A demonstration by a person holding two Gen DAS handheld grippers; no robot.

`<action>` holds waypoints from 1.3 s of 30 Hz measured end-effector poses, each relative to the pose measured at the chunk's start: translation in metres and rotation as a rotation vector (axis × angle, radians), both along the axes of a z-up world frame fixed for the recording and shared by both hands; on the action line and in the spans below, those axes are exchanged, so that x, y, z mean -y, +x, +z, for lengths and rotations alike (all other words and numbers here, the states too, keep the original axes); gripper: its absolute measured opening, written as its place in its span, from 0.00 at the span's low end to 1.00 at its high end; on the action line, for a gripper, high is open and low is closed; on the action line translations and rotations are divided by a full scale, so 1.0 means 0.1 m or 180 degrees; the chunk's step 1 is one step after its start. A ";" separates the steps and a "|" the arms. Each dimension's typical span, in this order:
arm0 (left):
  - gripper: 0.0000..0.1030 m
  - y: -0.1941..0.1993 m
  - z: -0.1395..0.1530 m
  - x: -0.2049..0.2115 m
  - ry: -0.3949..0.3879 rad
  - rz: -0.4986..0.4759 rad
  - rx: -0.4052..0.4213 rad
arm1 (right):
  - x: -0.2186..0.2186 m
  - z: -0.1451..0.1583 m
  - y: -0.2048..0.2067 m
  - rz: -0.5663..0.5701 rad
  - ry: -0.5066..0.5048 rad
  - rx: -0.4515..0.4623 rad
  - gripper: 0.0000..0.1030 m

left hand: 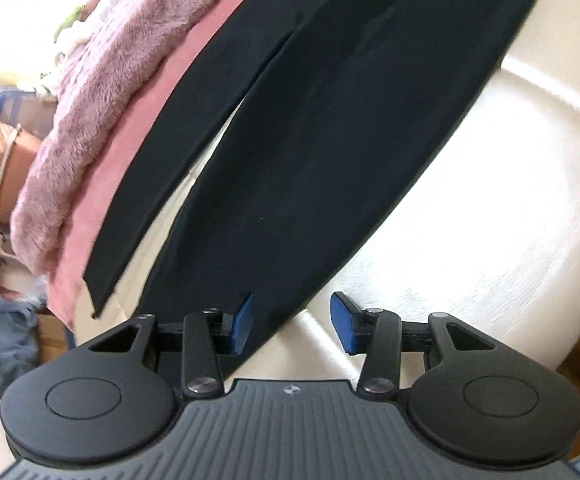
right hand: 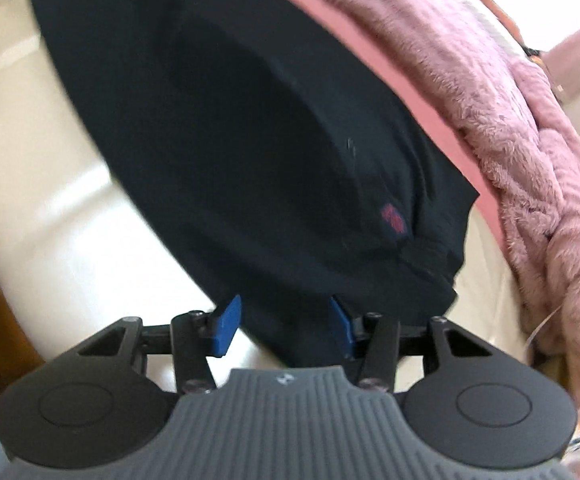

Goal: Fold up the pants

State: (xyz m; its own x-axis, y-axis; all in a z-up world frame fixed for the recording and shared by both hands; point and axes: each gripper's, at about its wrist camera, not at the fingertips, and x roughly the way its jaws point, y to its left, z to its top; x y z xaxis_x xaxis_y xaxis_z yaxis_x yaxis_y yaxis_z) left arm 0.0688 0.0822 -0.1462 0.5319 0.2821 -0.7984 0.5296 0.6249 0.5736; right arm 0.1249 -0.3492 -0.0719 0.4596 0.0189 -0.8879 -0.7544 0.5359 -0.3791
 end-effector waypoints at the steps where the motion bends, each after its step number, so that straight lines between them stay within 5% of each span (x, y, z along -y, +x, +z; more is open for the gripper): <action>1: 0.51 0.02 -0.01 0.00 0.0021 0.0023 0.0009 | 0.04 -0.02 -0.03 0.0061 -0.0091 -0.0003 0.44; 8: 0.48 0.10 -0.08 0.06 0.0134 0.0193 0.0246 | 0.27 -0.20 -0.01 0.0132 -0.0496 -0.0086 0.45; 12: 0.08 0.15 -0.08 0.08 0.0027 0.0389 0.0307 | 0.29 -0.25 -0.01 0.0214 -0.0575 -0.0076 0.45; 14: 0.02 0.15 -0.04 0.08 -0.0060 0.0444 0.0448 | 0.27 -0.26 -0.03 0.0288 -0.0601 -0.0059 0.40; 16: 0.01 0.15 0.06 0.06 -0.0179 0.0497 0.0624 | 0.27 -0.26 -0.04 0.0329 -0.0602 -0.0026 0.06; 17: 0.01 0.19 0.09 0.04 -0.0249 0.0539 0.0680 | 0.27 -0.26 -0.04 0.0312 -0.0609 -0.0005 0.02; 21: 0.00 0.29 0.30 -0.04 -0.0485 0.0757 0.0845 | 0.33 -0.20 0.00 0.0119 -0.0384 0.0072 0.00; 28: 0.00 0.60 0.75 -0.04 -0.0681 0.0954 0.1166 | 0.24 0.22 0.08 0.0103 -0.0280 0.0675 0.00; 39: 0.00 1.63 1.08 -0.15 -0.0651 0.1202 0.1288 | 0.01 0.66 1.27 -0.0141 -0.0247 0.1320 0.00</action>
